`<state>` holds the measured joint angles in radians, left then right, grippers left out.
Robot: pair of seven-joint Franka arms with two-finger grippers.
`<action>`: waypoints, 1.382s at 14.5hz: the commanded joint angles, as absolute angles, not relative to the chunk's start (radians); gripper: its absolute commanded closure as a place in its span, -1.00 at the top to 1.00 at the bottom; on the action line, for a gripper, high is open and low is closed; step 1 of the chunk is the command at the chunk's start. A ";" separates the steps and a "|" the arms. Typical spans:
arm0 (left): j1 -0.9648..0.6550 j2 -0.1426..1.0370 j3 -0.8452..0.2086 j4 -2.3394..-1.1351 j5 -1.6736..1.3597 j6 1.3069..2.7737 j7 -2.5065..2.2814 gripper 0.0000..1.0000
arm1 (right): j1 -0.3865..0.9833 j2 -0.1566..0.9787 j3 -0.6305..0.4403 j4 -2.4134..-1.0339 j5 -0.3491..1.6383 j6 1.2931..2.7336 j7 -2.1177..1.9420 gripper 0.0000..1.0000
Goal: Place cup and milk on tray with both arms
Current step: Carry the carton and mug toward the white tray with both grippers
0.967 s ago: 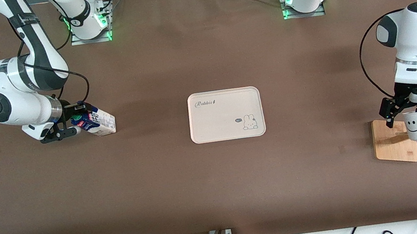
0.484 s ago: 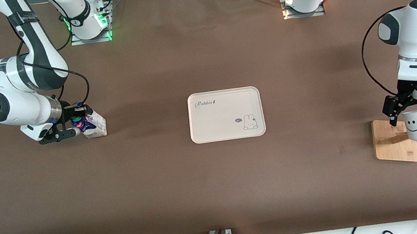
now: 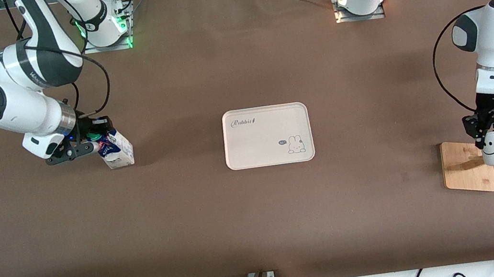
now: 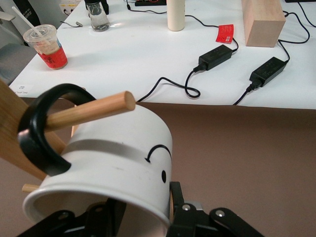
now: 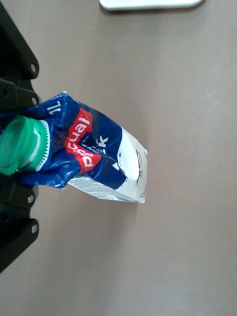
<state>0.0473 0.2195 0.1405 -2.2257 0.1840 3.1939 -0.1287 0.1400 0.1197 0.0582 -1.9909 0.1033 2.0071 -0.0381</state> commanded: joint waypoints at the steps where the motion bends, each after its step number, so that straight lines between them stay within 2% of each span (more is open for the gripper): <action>1: 0.048 0.193 0.147 -2.247 0.209 3.198 -0.115 -0.84 | 0.140 0.109 0.110 -1.991 0.121 2.061 -0.011 -0.59; 2: 0.048 0.193 0.147 -2.246 0.209 3.198 -0.114 -0.98 | 0.140 0.109 0.136 -1.987 0.149 2.081 0.035 -0.59; 6: 0.037 0.180 0.146 -2.234 0.210 3.194 -0.114 -1.00 | 0.152 0.136 0.250 -1.936 0.164 2.112 0.292 -0.60; 9: 0.008 0.153 0.143 -2.233 0.212 3.186 -0.114 -1.00 | 0.219 0.167 0.264 -1.888 0.164 2.086 0.405 -0.60; 15: -0.057 0.141 0.137 -2.243 0.210 3.183 -0.132 -1.00 | 0.304 0.299 0.264 -1.646 0.127 1.820 0.522 -0.60; 20: -0.071 0.091 0.039 -2.233 0.207 3.001 -0.184 -1.00 | 0.396 0.405 0.261 -1.470 0.110 1.706 0.511 -0.60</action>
<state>-0.0673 0.1460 0.0711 -2.2261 0.1852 3.0904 -0.1414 0.3350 0.3403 0.2692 -1.5911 0.1324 1.7687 0.4974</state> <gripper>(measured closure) 0.921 0.797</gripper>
